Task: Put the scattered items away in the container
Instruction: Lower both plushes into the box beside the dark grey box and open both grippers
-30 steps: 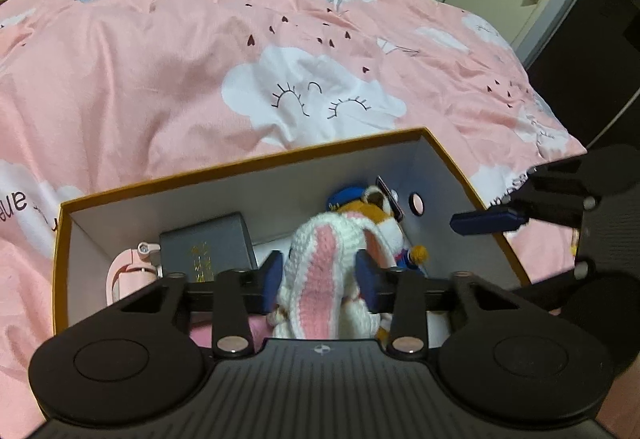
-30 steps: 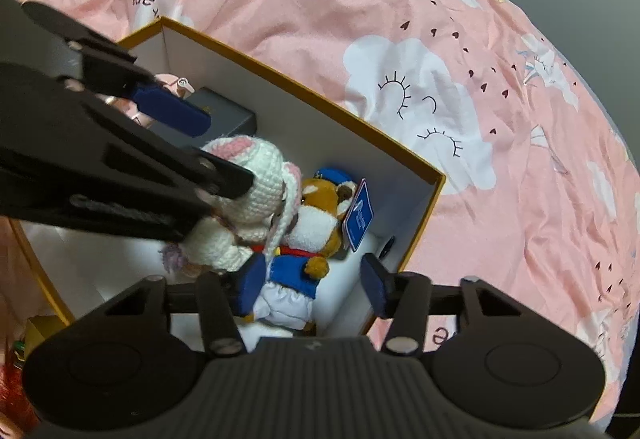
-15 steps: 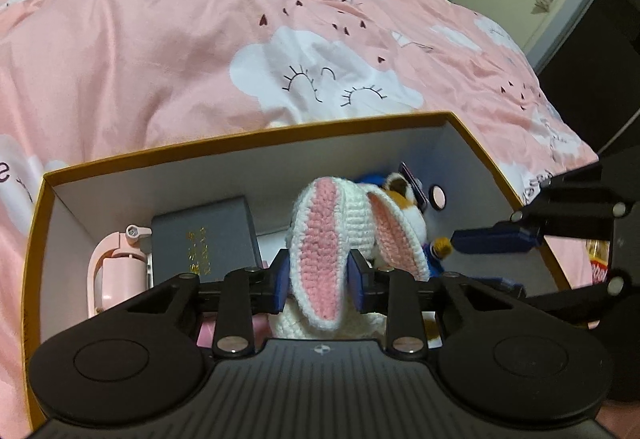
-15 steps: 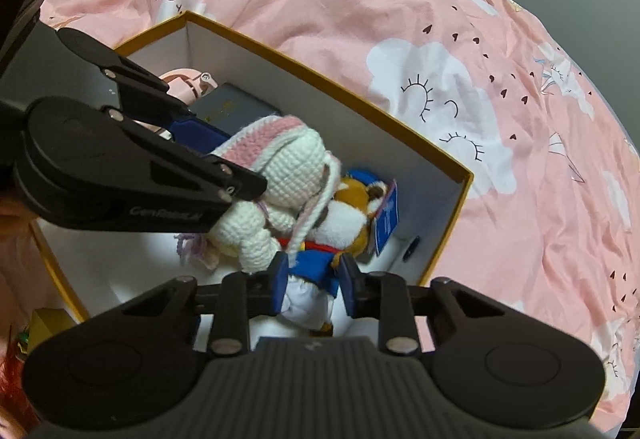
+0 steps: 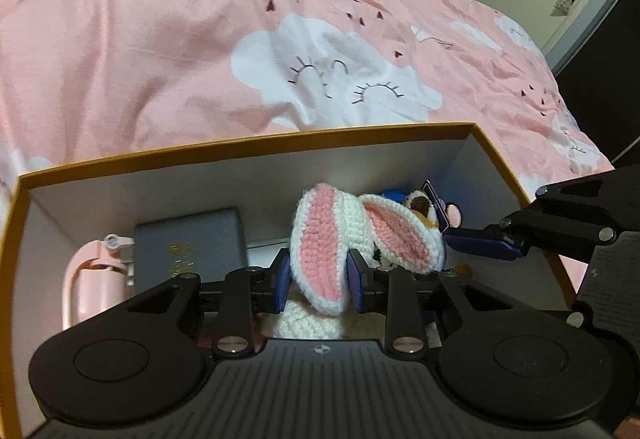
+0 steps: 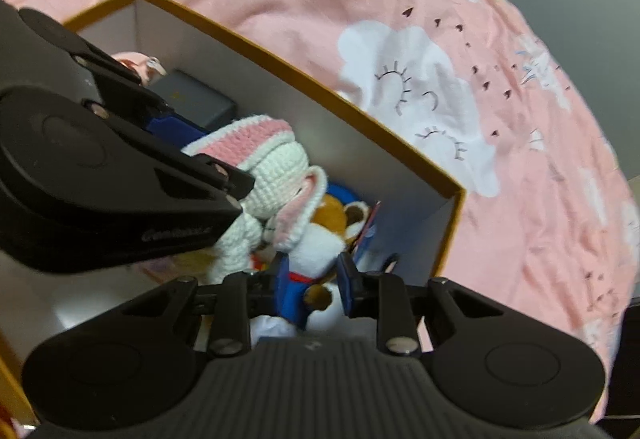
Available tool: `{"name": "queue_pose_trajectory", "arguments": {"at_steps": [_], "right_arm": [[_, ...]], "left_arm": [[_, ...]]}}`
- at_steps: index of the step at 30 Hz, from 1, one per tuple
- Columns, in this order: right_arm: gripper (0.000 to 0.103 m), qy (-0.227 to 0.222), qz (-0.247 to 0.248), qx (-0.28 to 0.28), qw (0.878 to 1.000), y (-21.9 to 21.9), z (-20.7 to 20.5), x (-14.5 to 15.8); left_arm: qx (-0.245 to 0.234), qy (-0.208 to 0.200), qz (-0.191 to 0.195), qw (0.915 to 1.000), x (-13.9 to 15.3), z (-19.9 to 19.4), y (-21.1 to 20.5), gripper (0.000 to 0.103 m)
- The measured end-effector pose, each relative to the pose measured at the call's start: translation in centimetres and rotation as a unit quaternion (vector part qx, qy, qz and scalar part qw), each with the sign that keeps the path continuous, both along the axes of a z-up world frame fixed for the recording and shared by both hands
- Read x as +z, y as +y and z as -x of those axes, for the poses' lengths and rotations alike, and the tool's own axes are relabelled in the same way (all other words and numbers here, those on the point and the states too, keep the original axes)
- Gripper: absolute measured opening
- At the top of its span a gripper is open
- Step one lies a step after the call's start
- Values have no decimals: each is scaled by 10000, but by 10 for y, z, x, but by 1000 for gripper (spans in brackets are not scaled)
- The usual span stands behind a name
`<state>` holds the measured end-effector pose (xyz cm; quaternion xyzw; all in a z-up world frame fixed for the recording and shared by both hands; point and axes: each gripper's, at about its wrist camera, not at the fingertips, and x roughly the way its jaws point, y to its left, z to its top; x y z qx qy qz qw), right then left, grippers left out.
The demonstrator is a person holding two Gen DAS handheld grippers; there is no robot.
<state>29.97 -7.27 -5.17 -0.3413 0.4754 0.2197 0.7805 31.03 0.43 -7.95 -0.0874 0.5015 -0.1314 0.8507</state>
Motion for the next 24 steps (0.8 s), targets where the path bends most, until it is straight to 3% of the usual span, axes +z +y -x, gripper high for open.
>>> {"name": "queue_pose_trajectory", "arguments": {"at_steps": [5,13,18,24], "right_arm": [[24,-57,-39,-44,10000,-6,-2,5],[24,-93,-155,87,9998,-7,3,4],[25,-42,-364,33,9993,-13,6,8],[29,95,-673,-184,9975,-23,8,19]], "left_arm": [[-44,64,180,9998,-3,-4,-12,32],[-140,-77,-16,9999,4,3,-12,33],[-83,-143,-87,9998,13,10,-5,52],[-63,-218,-204,9995,28,24,-3,53]]}}
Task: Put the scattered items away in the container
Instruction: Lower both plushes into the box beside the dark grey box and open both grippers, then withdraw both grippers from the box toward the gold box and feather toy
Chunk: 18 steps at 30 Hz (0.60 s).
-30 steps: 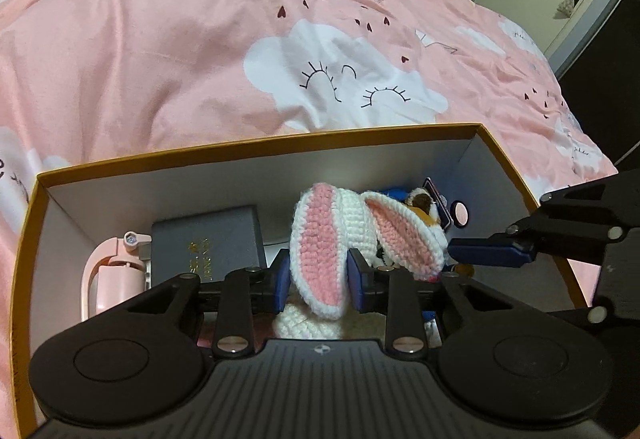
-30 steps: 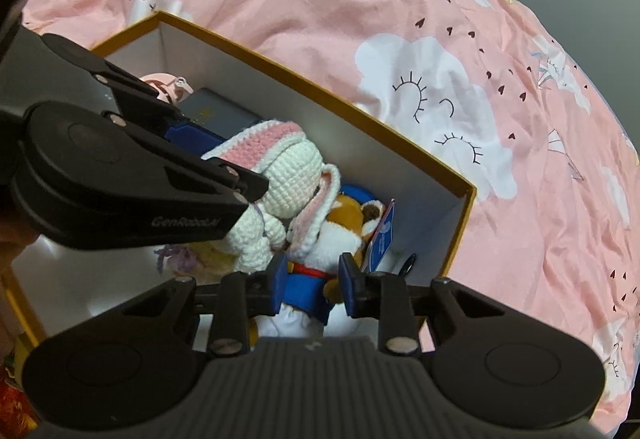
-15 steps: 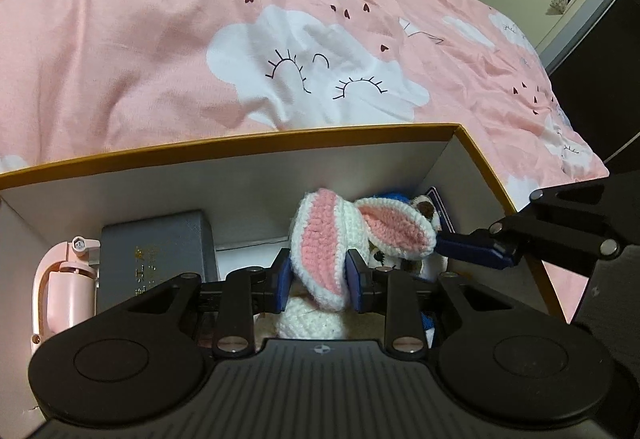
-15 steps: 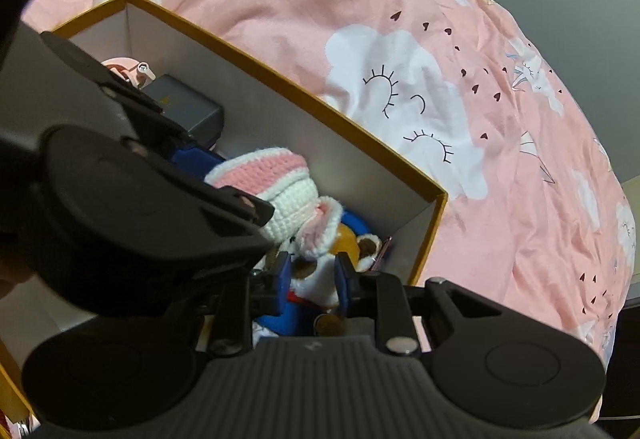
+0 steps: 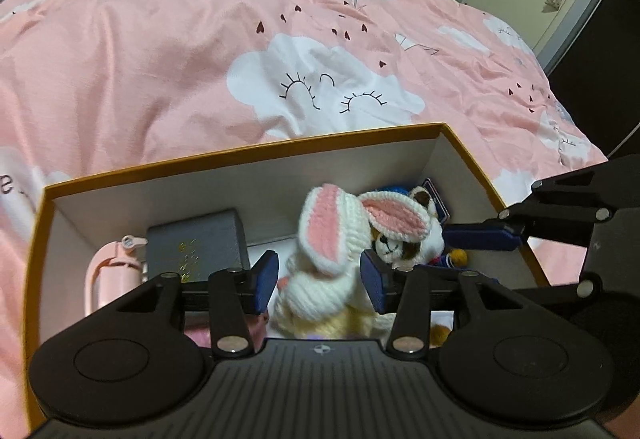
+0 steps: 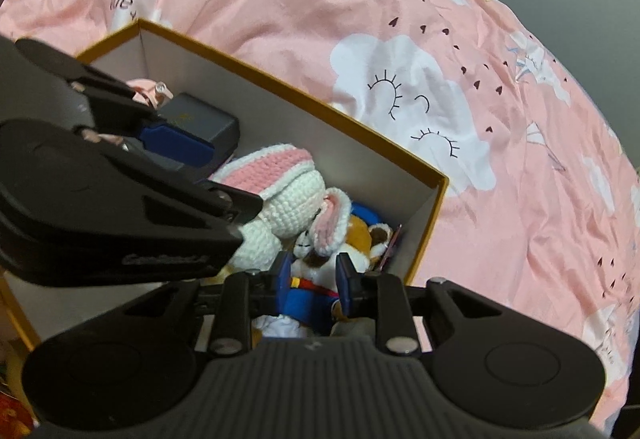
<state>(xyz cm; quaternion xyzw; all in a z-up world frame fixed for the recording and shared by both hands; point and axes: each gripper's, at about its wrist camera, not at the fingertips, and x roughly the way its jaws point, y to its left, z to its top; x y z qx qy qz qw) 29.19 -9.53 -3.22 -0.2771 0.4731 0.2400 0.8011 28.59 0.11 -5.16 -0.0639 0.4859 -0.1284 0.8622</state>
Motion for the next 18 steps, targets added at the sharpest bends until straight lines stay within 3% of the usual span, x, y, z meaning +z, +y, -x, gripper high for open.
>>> {"name": "queue_pose_trajectory", "arguments": {"at_steps": [6,9,18], "right_arm": [[38,-87,-390,-79,9992,-9,19,14],[49,-317,-604,-74,9976,-16,38,25],[55,-689,-1272,151,9894,-29,104,52]], "left_arm": [[78,-371,-82,9992,29,36,9,53],[128,-573,29,9983,45,62,19,53],[307,-953,115,9949,66,144,43,53]]}}
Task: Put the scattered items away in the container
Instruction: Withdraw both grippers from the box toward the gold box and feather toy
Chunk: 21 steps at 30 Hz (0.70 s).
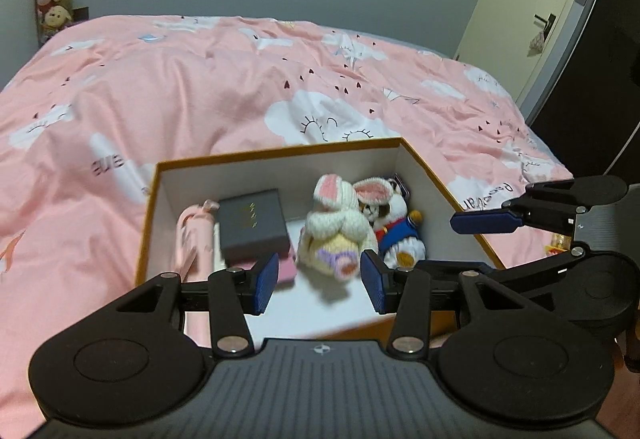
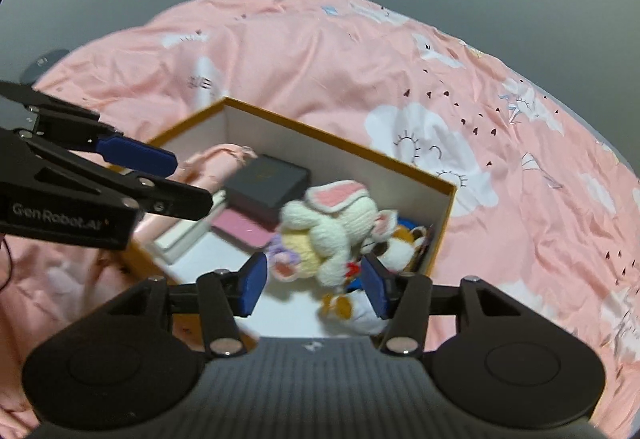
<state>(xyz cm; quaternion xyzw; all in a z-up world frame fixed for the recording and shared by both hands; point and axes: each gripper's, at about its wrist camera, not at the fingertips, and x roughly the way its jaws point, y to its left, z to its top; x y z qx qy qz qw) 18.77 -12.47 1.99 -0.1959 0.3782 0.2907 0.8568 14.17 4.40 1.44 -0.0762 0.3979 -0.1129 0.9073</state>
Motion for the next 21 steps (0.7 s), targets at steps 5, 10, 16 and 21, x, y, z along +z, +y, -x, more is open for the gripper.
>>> {"name": "queue_pose_trajectory", "arguments": {"at_steps": [5,10,16,21], "right_arm": [[55,112,-351,15,9993,-9,41,-5],[54,678,-695,-58,9953,-14,77,-27],[48,1253,-870,-334,9877,-20,109,-54],[39,1628,-850,-463,9819,-24,125,-67]], "left_arm": [[80,2,-77,9999,-2,39,6,53],[142,315,-78,9994,-24,68,12,53],[253,894,152,9956,-53,100,21,53],[161,1236,273,9918,-68,122,15,53]]}}
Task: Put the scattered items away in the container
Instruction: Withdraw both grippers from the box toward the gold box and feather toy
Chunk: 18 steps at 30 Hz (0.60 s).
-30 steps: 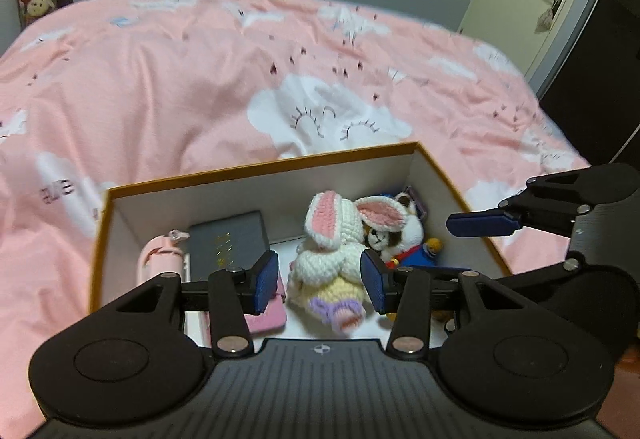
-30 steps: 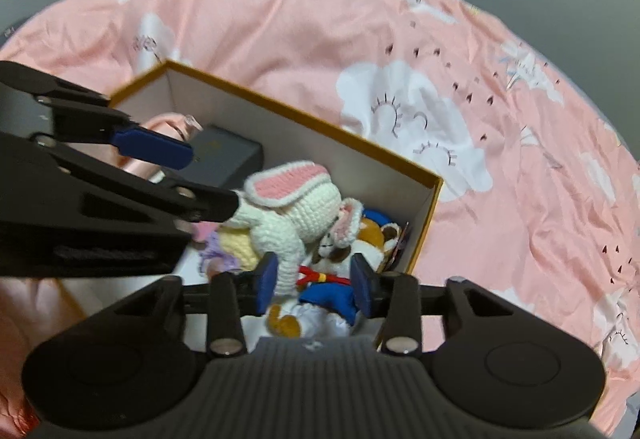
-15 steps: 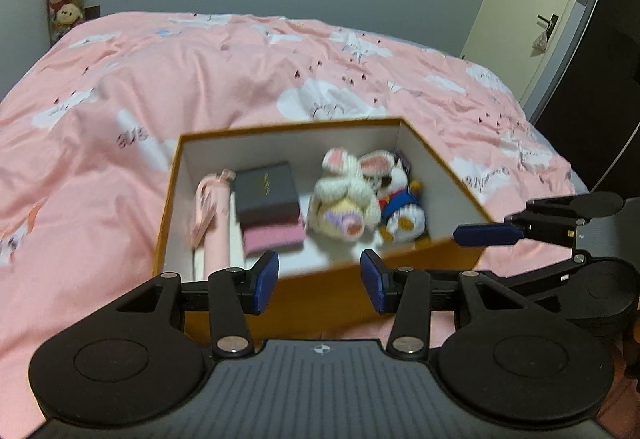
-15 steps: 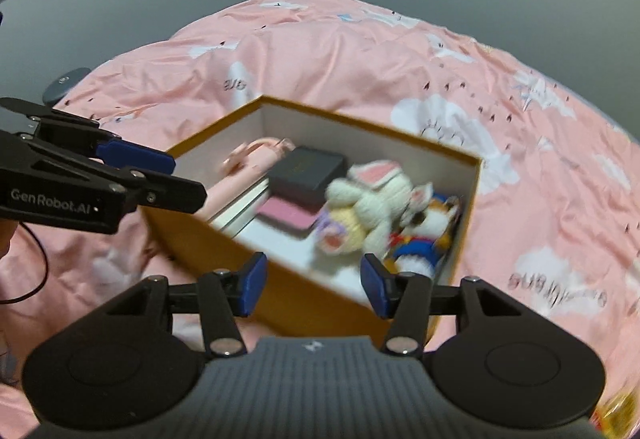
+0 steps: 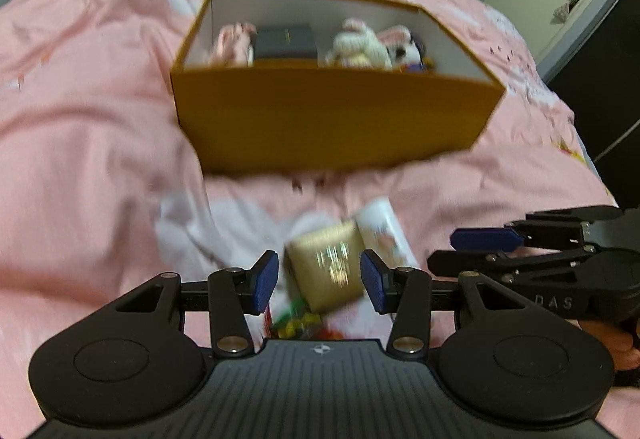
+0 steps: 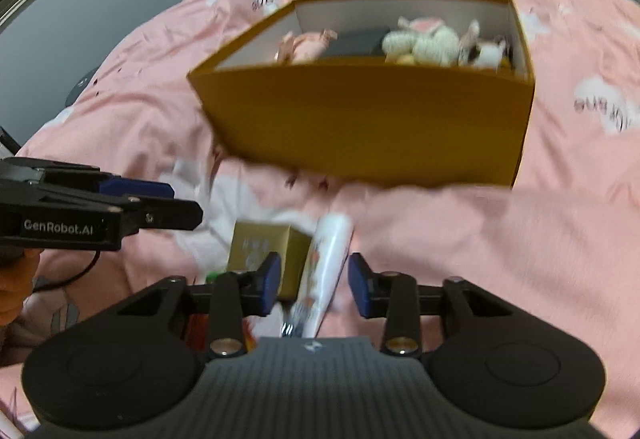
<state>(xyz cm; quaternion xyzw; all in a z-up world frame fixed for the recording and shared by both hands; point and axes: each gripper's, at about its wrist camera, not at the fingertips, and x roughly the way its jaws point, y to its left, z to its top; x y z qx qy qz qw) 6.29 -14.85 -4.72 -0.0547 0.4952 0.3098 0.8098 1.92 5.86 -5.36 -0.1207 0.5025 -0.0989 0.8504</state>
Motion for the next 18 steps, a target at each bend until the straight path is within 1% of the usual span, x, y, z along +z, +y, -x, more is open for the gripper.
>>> {"name": "queue_pose_trajectory", "arguments": {"at_steps": [2,4,8,11,15,18], "right_arm": [[38,152,-7,1,9999,-1,7,-5],[37,293,53,2,9996,-3,14,-11],[37,390,205,-24,9990,-8,27,-24],[37,378,166,-36,9991,-12,31,-24],[35,484,94,-13,9988,-16,32,-27],[34,606,46,32,9981,-16,33,-32]], "left_arm": [[-103,160,37,9998,-8,8,-6,53],[-149,329,114,9993,-15,12,-12,56],[-204,723,309,9967,-31,16,-20,62],[-164,939,360,9948,-40,17,-23,62],[-45,1192,564,9913,-55,15,-21,62],[-2,1398,556,9886,-68,11,-23,62]]}}
